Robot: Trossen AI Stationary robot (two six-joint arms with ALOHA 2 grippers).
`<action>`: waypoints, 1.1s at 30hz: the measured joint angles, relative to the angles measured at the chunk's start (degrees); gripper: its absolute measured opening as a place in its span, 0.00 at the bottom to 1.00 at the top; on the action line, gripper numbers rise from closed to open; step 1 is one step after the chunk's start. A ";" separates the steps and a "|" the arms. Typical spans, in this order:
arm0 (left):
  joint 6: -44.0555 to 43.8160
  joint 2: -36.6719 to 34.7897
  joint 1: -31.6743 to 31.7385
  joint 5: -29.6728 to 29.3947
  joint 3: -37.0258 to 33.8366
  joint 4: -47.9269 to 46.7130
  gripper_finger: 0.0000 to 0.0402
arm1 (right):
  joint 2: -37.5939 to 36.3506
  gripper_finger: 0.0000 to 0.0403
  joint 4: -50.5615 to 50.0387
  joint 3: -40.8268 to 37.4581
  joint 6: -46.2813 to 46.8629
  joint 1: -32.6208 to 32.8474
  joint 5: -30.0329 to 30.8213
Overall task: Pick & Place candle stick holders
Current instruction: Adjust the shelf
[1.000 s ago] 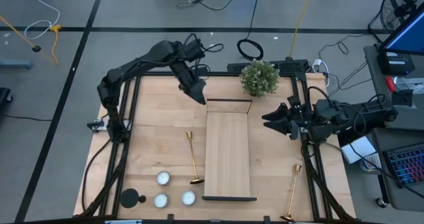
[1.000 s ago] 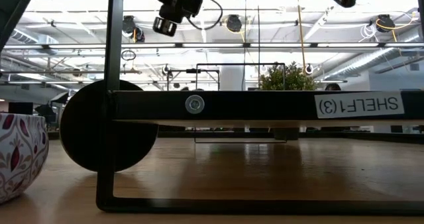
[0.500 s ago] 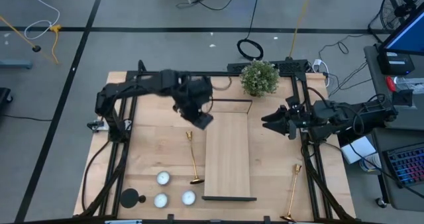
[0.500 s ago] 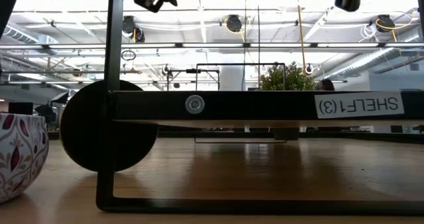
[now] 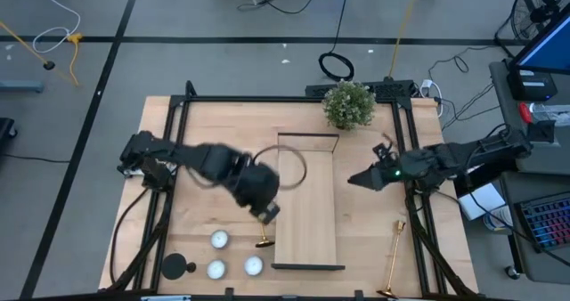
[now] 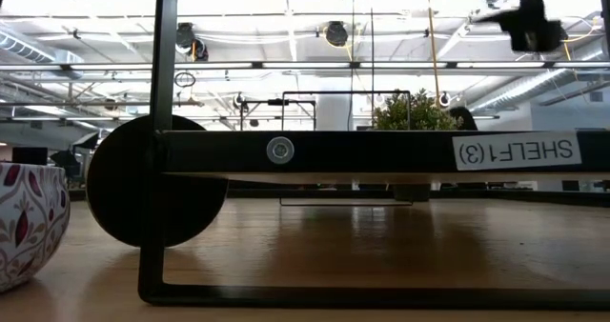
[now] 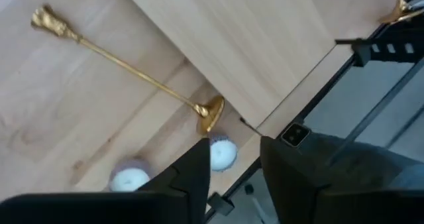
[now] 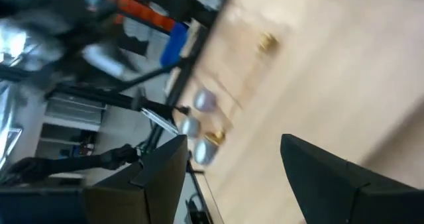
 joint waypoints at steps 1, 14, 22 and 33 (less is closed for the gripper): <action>-1.80 0.00 -1.75 -2.00 0.00 -0.05 0.30 | 0.54 0.60 0.97 -1.36 2.03 0.66 -0.04; -16.76 0.00 -16.34 -20.87 0.00 6.25 0.20 | 10.43 0.60 20.76 -16.80 16.67 6.24 8.91; -16.68 0.00 -18.52 -25.38 0.00 10.96 0.21 | 17.59 0.60 21.93 -18.36 18.26 6.27 11.99; -12.65 -1.67 -19.42 -26.18 -0.02 15.45 0.20 | 31.23 0.60 40.32 -19.76 18.09 6.27 9.82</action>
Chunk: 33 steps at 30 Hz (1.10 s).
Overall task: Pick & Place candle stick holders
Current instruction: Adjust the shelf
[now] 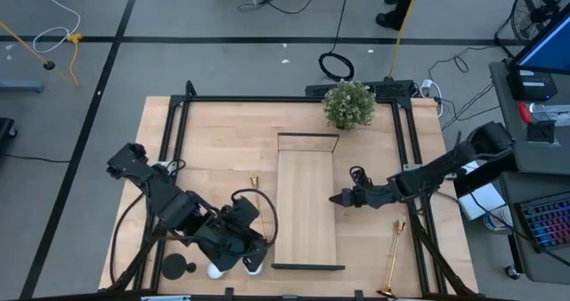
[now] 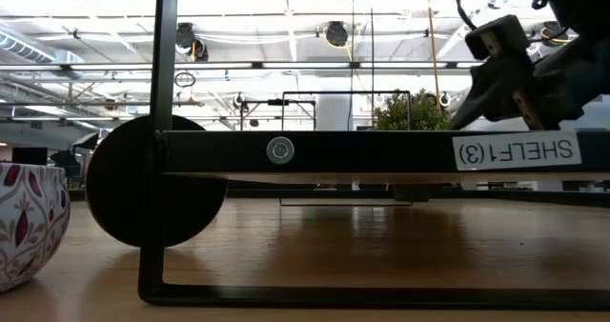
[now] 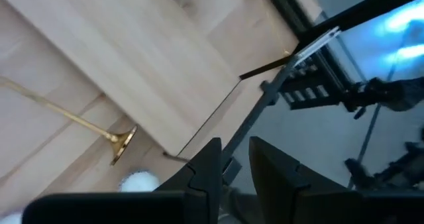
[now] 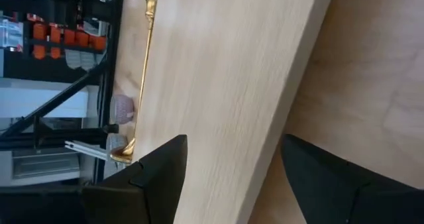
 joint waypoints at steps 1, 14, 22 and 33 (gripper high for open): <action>0.35 -0.24 -0.08 -0.39 0.01 0.96 0.20 | 0.96 0.60 0.67 0.00 -0.02 0.00 -0.30; 1.74 -1.19 -1.84 -4.71 0.02 3.45 0.20 | 11.01 0.60 10.95 -0.04 -0.57 -0.09 0.68; 2.88 -1.23 -2.05 -5.40 0.02 6.12 0.20 | 17.11 0.60 22.60 -0.04 -2.96 -0.22 2.64; 3.40 -1.23 -2.53 -5.40 0.02 7.39 0.19 | 21.50 0.60 29.13 0.17 -2.40 -0.24 4.00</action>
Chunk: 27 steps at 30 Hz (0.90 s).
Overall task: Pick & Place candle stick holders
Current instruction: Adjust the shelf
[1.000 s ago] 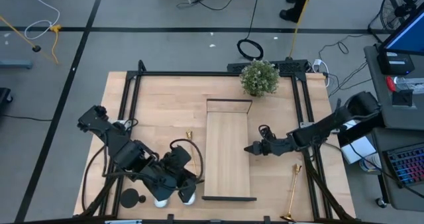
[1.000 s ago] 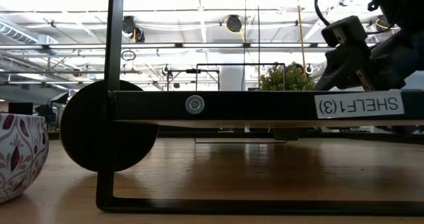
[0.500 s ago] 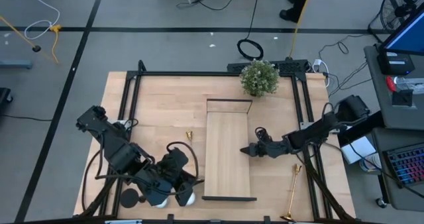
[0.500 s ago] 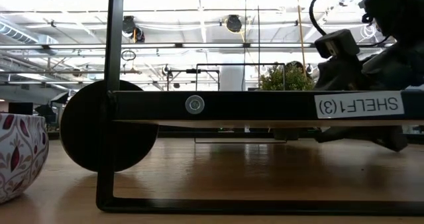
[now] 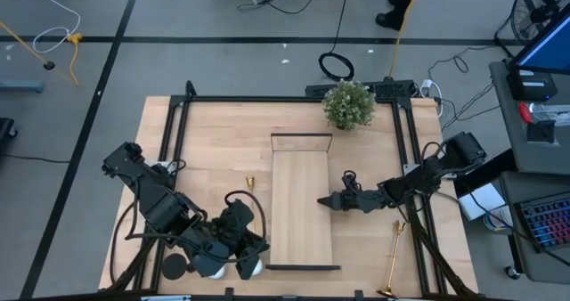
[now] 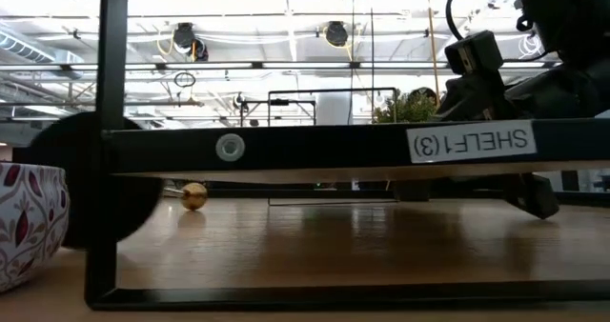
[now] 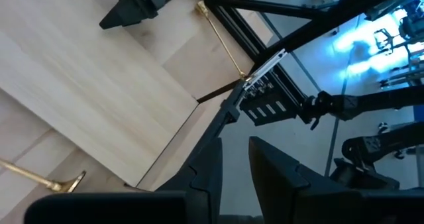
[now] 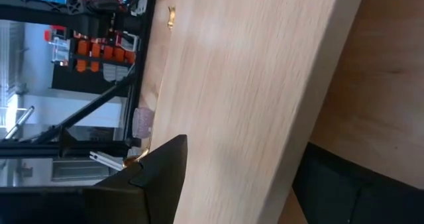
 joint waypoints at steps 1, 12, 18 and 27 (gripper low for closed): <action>-0.02 0.00 0.00 0.00 0.00 0.20 0.19 | 0.41 0.60 0.02 0.00 0.54 0.00 0.02; 1.40 0.02 0.00 -0.42 0.00 3.35 0.19 | 1.62 0.60 -0.48 0.00 1.02 0.00 0.04; 1.40 0.01 0.00 -0.75 0.00 3.35 0.19 | 1.70 0.58 -1.16 -0.05 0.94 0.00 -0.17; 1.43 0.02 0.00 -0.90 0.00 3.35 0.19 | 1.77 0.40 -1.35 -0.09 0.10 0.07 -0.53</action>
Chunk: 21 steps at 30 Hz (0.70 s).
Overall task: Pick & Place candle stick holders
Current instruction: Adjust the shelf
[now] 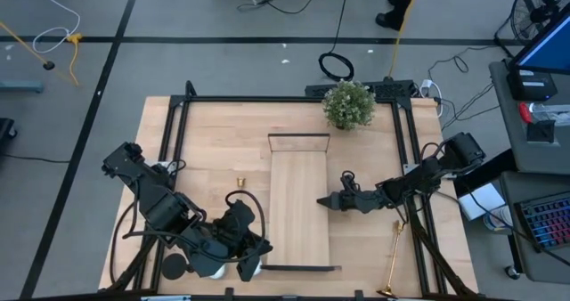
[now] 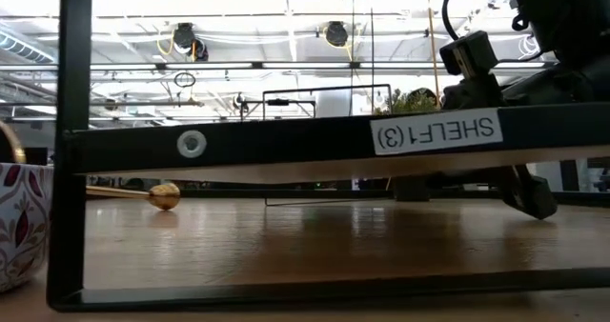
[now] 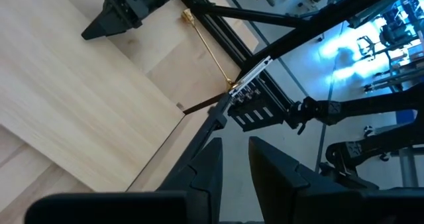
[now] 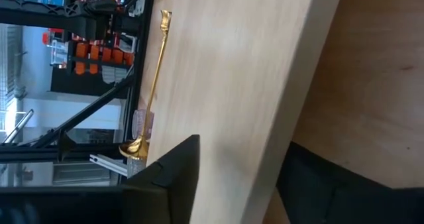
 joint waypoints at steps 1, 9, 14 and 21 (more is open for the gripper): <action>0.01 -0.01 0.00 0.00 0.00 0.00 0.19 | 0.00 0.38 0.00 -0.01 -0.16 0.00 -0.10; 0.08 -0.01 -0.02 0.00 0.00 -0.02 0.19 | 0.11 0.21 0.58 -0.04 -0.64 -0.04 -1.13; 0.36 0.00 -0.07 -0.03 0.00 -0.01 0.19 | 0.15 0.19 0.78 -0.04 -0.06 -0.02 -1.48; 0.54 0.00 -0.70 -1.09 0.00 0.01 0.19 | 0.15 0.21 2.15 -0.05 -1.37 0.00 -1.50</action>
